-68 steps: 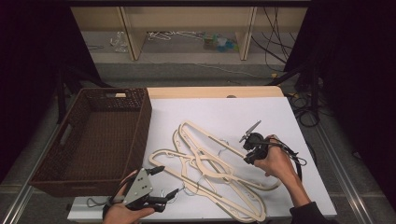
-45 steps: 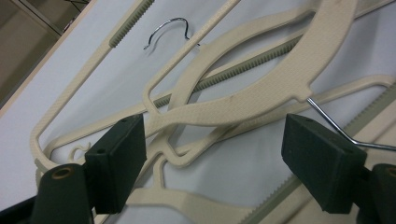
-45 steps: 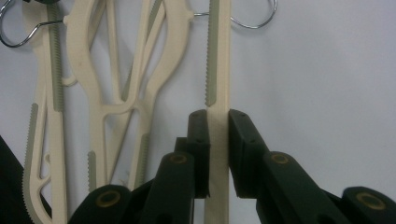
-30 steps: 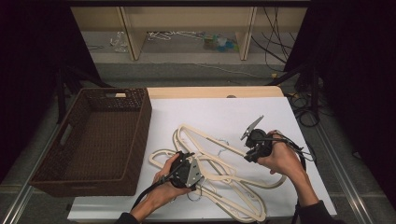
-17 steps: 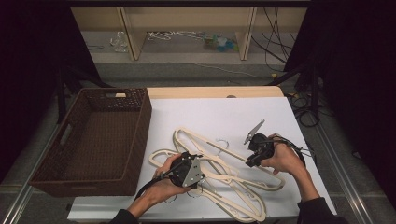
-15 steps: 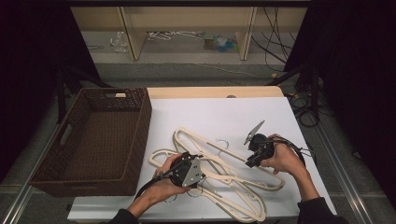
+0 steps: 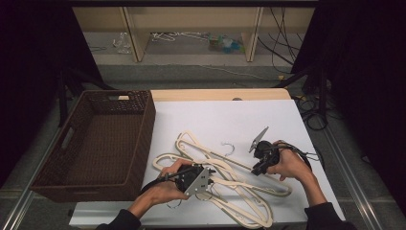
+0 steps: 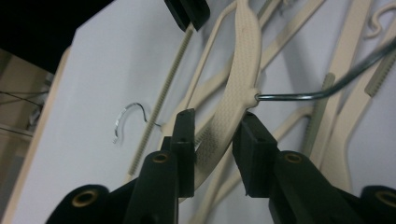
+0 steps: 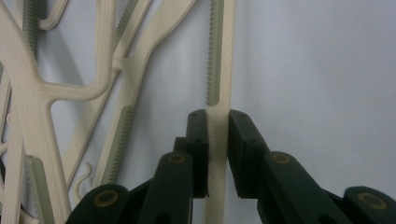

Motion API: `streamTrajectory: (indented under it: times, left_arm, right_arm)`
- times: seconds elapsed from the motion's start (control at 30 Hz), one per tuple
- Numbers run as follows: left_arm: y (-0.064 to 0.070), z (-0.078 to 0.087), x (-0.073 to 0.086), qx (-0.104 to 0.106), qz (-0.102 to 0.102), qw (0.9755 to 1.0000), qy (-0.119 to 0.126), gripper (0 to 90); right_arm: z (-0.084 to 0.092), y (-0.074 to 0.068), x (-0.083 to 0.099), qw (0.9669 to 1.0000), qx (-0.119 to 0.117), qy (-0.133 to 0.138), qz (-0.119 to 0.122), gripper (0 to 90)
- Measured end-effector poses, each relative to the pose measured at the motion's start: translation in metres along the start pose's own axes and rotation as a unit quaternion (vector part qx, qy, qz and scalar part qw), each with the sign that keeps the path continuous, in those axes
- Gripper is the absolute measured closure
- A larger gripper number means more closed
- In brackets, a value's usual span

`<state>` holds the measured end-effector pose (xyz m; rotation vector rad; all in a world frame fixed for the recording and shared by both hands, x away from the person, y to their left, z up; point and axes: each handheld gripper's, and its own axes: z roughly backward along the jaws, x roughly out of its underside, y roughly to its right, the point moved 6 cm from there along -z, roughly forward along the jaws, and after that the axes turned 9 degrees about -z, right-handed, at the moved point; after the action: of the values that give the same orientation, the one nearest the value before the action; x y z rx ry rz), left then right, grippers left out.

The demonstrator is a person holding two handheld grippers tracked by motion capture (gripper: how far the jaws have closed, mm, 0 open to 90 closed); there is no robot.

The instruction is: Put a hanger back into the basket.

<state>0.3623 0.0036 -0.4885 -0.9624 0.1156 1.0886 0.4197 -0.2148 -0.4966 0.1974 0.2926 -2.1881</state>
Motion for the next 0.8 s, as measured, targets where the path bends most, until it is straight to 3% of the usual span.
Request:
streamTrajectory:
  times: [0.07,0.13,0.27,0.3,0.47,0.57,0.6,0.63,0.67,0.7,0.73,0.77,0.8]
  left_arm:
    - [-0.002,0.003,-0.005,0.000,0.001,0.9999,0.016,71.6]
    - [-0.003,0.006,-0.010,0.003,-0.024,0.9996,0.012,74.2]
    - [-0.004,0.007,-0.017,0.002,-0.038,0.9992,0.014,79.7]
    - [-0.004,0.007,-0.018,0.001,-0.048,0.9988,0.010,80.8]
    - [-0.012,0.012,-0.022,-0.017,-0.054,0.9982,0.017,84.4]
    - [-0.025,0.021,-0.021,-0.040,-0.044,0.9978,0.028,85.7]
    - [-0.025,0.021,-0.021,-0.040,-0.044,0.9978,0.028,85.7]
    - [-0.029,0.025,-0.020,-0.045,-0.044,0.9976,0.027,85.7]
    - [-0.033,0.029,-0.018,-0.047,-0.055,0.9972,0.019,85.7]
    - [-0.035,0.032,-0.020,-0.059,-0.044,0.9969,0.028,85.7]
    - [-0.035,0.032,-0.020,-0.059,-0.044,0.9969,0.028,85.7]
    - [-0.038,0.036,-0.019,-0.061,-0.048,0.9967,0.022,85.7]
    - [-0.043,0.041,-0.020,-0.068,-0.045,0.9964,0.021,85.7]
  right_arm:
    - [0.000,0.000,0.000,1.0000,0.002,-0.003,0.002,79.6]
    - [0.001,-0.002,0.001,1.0000,-0.005,-0.002,0.006,79.7]
    - [0.001,-0.003,0.001,0.9998,-0.018,0.004,0.007,78.0]
    - [0.005,-0.004,0.000,0.9999,-0.014,0.010,-0.002,70.2]
    - [0.028,-0.001,-0.002,0.9981,0.012,0.055,-0.025,54.8]
    - [0.053,0.001,-0.005,0.9930,0.036,0.104,-0.043,50.3]
    - [0.053,0.001,-0.005,0.9930,0.036,0.104,-0.043,50.3]
    - [0.077,0.001,-0.008,0.9851,0.049,0.155,-0.056,45.8]
    - [0.084,0.001,-0.008,0.9823,0.052,0.168,-0.065,45.1]
    - [0.090,0.002,-0.009,0.9774,0.061,0.190,-0.070,44.4]
    - [0.090,0.002,-0.009,0.9774,0.061,0.190,-0.070,44.4]
    - [0.101,-0.001,-0.008,0.9739,0.060,0.201,-0.087,43.5]
    - [0.108,0.001,-0.007,0.9721,0.064,0.215,-0.069,42.3]
